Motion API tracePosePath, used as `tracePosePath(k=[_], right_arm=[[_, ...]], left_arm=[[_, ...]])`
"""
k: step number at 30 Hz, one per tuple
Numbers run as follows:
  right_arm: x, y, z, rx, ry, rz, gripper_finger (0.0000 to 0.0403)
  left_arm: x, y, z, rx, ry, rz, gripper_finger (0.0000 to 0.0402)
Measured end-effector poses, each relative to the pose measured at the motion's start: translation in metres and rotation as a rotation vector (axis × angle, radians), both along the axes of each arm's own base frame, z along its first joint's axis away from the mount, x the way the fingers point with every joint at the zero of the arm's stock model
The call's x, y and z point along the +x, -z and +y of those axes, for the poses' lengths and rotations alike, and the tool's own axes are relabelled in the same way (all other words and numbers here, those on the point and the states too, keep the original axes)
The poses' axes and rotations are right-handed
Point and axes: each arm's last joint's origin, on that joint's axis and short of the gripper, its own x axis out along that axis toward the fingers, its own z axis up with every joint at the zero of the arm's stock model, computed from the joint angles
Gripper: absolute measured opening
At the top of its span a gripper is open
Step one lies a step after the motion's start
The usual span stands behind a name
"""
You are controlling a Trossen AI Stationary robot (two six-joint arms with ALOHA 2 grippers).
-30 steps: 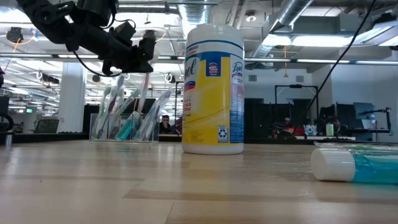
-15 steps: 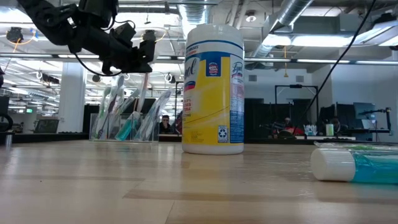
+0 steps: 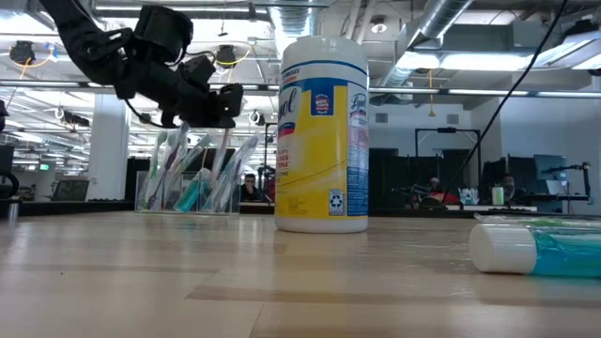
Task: Pick & Place toothbrushing station
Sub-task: Put the orange toothbrush into the transparent organizer
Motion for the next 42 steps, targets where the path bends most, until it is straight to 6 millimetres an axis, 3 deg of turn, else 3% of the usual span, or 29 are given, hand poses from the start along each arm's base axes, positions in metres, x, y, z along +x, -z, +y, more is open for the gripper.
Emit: tracePosePath(k=[17,26,42], right_arm=[[0.0,0.001,0.0,-0.014,-0.004,0.006,0.0105],[0.0,0.001,0.0,-0.014,-0.004,0.006,0.0105],[0.0,0.001,0.0,-0.013,-0.004,0.006,0.0105]], left_arm=[[0.002,0.009,0.0,-0.017,0.0,0.037,0.0008],[-0.011,0.027,-0.003,-0.083,-0.021,0.019,0.0008],[-0.01,0.029,-0.004,-0.091,0.006,0.021,0.0029]])
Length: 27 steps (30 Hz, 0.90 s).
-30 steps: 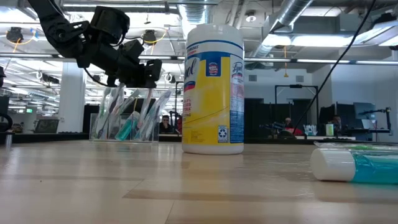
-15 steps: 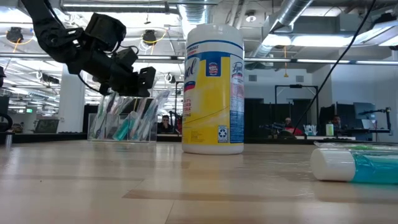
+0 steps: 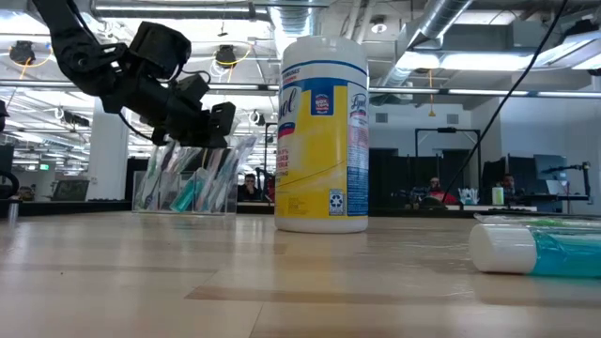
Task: Pick & Place toothbrushing station
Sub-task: Put the orange toothbrush into the transparent organizer
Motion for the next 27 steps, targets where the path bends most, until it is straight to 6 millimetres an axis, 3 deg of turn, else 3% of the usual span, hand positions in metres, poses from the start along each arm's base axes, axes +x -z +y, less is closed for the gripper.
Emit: tracePosePath(k=[17,27], right_arm=[[0.0,0.0005,0.0001,0.017,0.005,0.008,0.0105],[-0.0002,0.001,0.0001,0.017,0.005,0.013,0.0105]], left_arm=[[0.0003,0.0021,-0.0002,-0.021,0.005,-0.016,0.0037],[0.0,0.0003,-0.0003,-0.019,0.007,-0.025,0.0102]])
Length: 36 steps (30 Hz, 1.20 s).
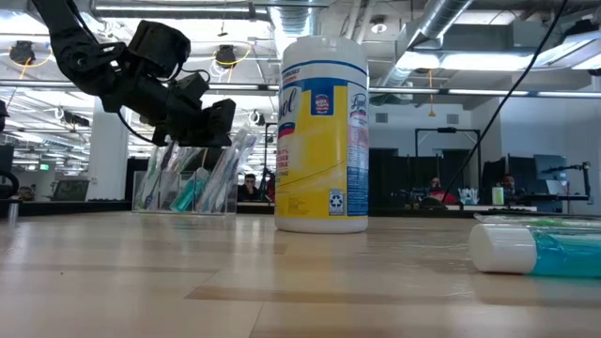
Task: Pick & Place toothbrushing station
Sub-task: Put the orange toothbrush into the transparent organizer, then put the mouthwash into the transparent organizer
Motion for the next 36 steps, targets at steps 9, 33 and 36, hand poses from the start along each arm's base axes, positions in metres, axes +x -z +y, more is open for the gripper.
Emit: tracePosePath(k=[9,33,36], right_arm=[[0.0,0.0,0.0,0.007,0.002,0.001,0.0105],[-0.014,0.021,0.033,0.086,-0.024,0.262,0.0105],[-0.021,0.028,0.044,0.074,0.018,0.345,0.0105]], left_arm=[[-0.005,-0.025,-0.004,0.018,0.095,-0.122,0.0137],[-0.002,-0.064,-0.087,-0.004,0.794,-0.318,0.0116],[-0.002,-0.064,-0.097,0.008,0.819,-0.308,0.0116]])
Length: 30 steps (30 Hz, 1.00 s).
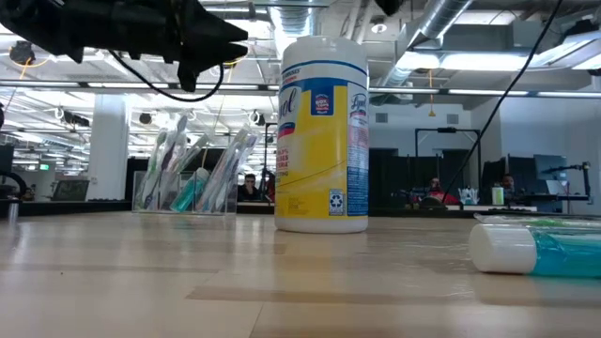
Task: Pick & Place toothbrushing station
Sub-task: Put the mouthwash into the transparent organizer
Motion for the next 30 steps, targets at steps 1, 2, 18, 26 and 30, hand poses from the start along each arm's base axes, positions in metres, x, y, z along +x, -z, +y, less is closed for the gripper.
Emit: tracePosePath(k=[1,2,18,26,30], right_arm=[[-0.003,0.002,0.004,-0.001,0.009,0.028,0.0105],[-0.005,0.004,0.007,0.0,0.019,0.053,0.0105],[-0.053,0.026,0.057,0.012,0.194,0.388,0.0105],[-0.071,0.029,0.083,0.075,0.224,0.448,0.0105],[-0.079,0.029,0.093,0.103,0.243,0.449,0.0105]], left_arm=[[0.0,0.0,-0.003,0.004,0.002,0.001,0.0116],[0.0,0.0,-0.005,0.006,0.002,0.001,0.0116],[-0.003,-0.002,-0.033,0.012,0.11,-0.016,0.0116],[-0.006,-0.004,-0.044,0.027,0.153,-0.036,0.0116],[-0.006,-0.004,-0.046,0.027,0.162,-0.037,0.0116]])
